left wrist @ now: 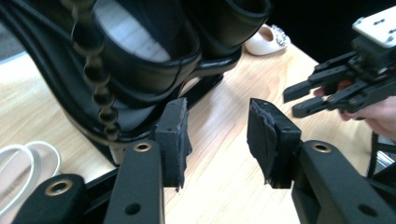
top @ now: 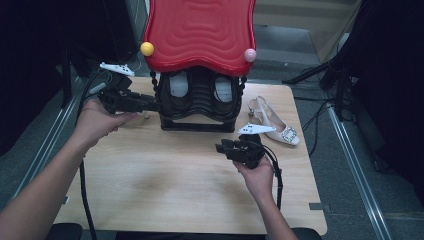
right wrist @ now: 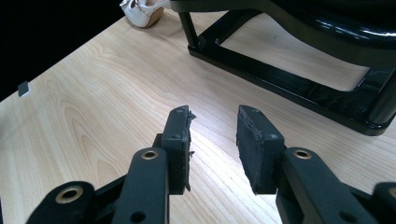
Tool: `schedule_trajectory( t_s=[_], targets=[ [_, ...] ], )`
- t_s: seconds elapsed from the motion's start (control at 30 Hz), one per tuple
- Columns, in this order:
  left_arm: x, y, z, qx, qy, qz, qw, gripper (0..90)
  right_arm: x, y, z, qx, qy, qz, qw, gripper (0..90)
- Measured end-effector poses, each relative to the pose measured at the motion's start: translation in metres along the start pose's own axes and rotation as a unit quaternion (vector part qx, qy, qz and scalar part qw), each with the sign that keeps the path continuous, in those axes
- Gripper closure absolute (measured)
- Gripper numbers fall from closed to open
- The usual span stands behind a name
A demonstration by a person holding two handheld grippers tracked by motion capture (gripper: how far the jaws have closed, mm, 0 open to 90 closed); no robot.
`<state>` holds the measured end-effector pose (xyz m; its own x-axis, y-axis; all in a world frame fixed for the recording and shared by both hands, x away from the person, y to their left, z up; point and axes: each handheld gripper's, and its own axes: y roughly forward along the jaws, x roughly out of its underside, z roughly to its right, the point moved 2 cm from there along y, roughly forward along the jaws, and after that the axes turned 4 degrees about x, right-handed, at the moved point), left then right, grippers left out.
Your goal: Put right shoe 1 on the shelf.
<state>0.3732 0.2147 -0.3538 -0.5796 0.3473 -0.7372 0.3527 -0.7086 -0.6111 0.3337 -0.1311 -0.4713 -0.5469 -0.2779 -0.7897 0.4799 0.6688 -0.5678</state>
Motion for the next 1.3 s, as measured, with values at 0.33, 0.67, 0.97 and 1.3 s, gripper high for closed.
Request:
schedule_trajectory(
  t_s=[0.33, 0.67, 0.97, 1.3],
  targets=[
    [0.020, 0.010, -0.021, -0.005, -0.016, -0.004, 0.9999, 70.5, 0.003, 0.000, 0.002, 0.006, -0.005, -0.004, 1.0000, 65.0],
    [0.041, 0.014, -0.043, -0.021, -0.040, 0.004, 0.9990, 79.7, 0.006, 0.001, 0.006, 0.011, 0.001, 0.003, 0.9999, 65.0],
    [0.054, 0.014, -0.069, -0.039, -0.063, 0.007, 0.9973, 88.7, 0.008, 0.002, 0.007, 0.013, 0.002, 0.000, 0.9999, 65.0],
    [0.064, 0.018, -0.107, -0.066, -0.082, -0.003, 0.9944, 90.0, 0.008, 0.003, 0.008, 0.018, 0.004, -0.001, 0.9998, 65.0]
  ],
)
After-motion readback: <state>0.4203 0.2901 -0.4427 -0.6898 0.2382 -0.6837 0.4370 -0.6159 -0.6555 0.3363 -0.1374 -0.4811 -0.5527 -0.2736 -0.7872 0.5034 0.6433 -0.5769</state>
